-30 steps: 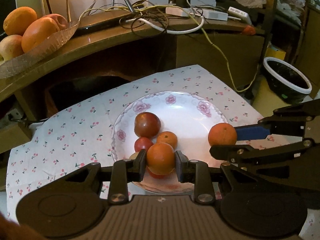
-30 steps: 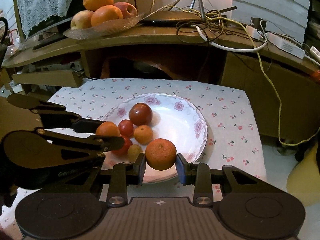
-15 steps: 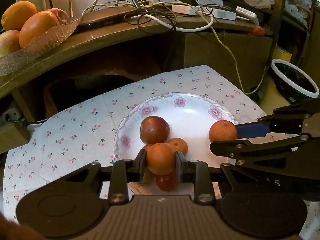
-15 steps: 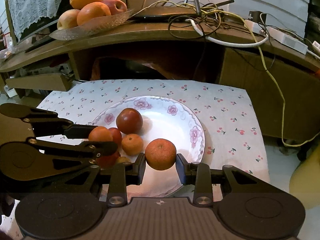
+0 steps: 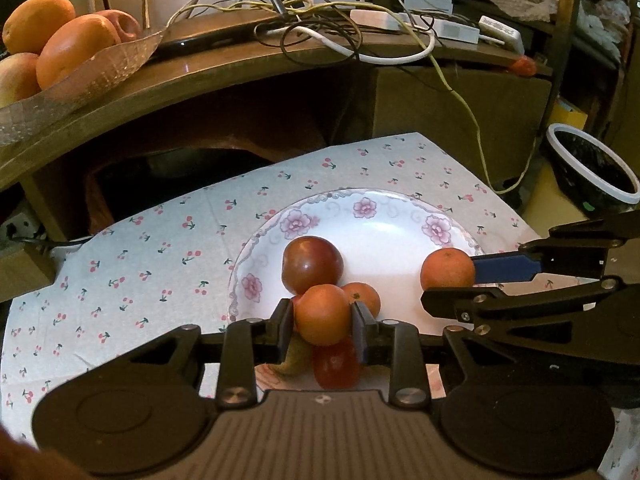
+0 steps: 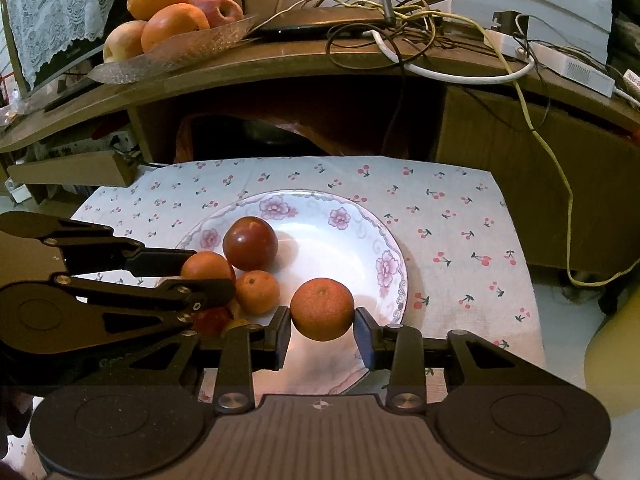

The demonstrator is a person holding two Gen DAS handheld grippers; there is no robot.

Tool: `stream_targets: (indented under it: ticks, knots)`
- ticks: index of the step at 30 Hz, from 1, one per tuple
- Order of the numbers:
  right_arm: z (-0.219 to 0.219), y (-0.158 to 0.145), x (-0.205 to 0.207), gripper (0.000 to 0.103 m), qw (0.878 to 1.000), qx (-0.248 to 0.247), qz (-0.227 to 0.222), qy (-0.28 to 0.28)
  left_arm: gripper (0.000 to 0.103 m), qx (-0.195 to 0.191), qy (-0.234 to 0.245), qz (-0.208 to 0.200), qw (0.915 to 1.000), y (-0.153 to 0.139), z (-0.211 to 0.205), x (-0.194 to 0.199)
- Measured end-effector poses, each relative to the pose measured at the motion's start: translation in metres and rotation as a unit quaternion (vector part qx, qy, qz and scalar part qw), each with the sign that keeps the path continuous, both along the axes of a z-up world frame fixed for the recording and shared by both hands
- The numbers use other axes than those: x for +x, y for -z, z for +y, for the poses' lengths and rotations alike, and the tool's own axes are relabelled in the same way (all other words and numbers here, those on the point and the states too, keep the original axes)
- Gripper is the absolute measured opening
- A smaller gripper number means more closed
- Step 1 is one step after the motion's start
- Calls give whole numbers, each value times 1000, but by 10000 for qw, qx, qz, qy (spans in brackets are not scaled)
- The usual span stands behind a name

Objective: Organize fruits
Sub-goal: 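Open both grippers to drop the oranges into the plate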

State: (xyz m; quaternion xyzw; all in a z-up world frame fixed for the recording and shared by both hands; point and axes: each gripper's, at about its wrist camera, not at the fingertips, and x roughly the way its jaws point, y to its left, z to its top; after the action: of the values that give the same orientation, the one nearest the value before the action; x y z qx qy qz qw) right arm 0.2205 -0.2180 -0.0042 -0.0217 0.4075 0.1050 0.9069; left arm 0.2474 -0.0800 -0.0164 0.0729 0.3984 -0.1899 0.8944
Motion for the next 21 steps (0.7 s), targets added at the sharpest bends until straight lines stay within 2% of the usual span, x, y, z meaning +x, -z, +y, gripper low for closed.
stream_targets:
  ticks: [13,21]
  knots:
    - [-3,-3,-2,41,10000,17,-78,57,41,-51,-7,-77,10000,-4,2,-1]
    - [-11,-9,-3,42,9994,46,-181,276,42,-103,-75,-140,9998,-9,6,-4]
